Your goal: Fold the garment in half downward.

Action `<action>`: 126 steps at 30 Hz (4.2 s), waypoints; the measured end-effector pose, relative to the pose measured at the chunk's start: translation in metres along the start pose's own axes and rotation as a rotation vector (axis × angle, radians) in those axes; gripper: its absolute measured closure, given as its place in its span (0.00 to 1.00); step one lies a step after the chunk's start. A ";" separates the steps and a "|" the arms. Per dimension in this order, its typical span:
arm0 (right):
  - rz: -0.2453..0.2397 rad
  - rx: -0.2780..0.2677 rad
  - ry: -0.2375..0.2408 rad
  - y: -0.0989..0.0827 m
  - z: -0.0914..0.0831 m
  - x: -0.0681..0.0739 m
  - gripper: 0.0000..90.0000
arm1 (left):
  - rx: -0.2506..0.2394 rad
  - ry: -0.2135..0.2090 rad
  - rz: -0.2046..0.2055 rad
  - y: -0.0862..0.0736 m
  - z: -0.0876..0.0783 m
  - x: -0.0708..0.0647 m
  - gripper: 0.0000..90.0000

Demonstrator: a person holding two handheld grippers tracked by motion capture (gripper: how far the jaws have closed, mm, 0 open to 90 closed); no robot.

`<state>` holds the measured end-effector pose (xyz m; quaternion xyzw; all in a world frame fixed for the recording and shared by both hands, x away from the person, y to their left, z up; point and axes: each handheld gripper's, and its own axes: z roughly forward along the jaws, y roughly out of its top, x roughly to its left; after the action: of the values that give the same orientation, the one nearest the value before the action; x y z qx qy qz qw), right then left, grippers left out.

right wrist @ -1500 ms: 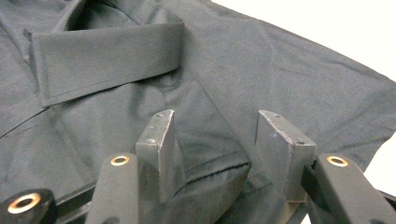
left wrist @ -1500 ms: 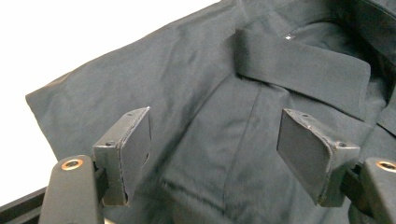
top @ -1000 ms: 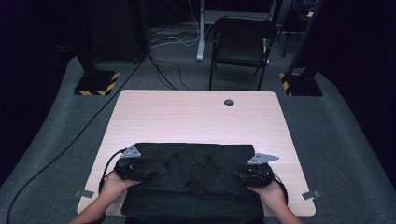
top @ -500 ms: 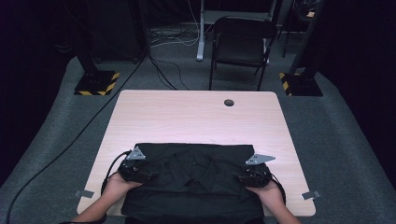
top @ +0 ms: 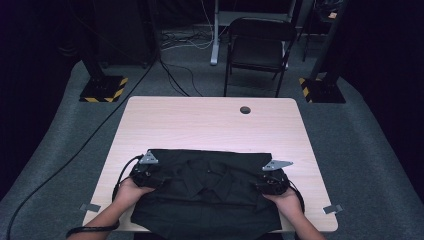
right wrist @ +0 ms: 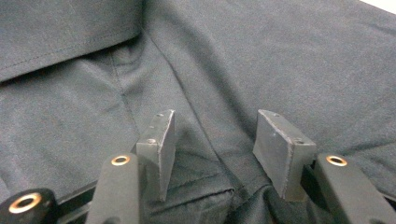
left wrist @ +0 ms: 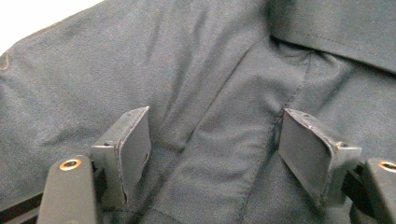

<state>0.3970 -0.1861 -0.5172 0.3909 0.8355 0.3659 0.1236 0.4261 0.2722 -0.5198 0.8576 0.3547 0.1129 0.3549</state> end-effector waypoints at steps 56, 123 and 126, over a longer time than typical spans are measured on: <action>0.072 0.017 -0.064 0.057 0.038 -0.065 0.52 | 0.002 0.012 -0.091 0.050 0.032 0.058 0.35; -0.088 -0.034 0.118 0.022 -0.053 -0.020 0.97 | -0.033 -0.075 0.081 0.009 -0.055 0.017 0.95; -0.092 -0.026 0.120 0.017 -0.054 -0.017 0.97 | -0.023 -0.076 0.086 0.004 -0.054 0.015 0.95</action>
<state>0.3908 -0.2192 -0.4690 0.3277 0.8537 0.3935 0.0952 0.4153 0.3088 -0.4790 0.8716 0.3024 0.0993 0.3729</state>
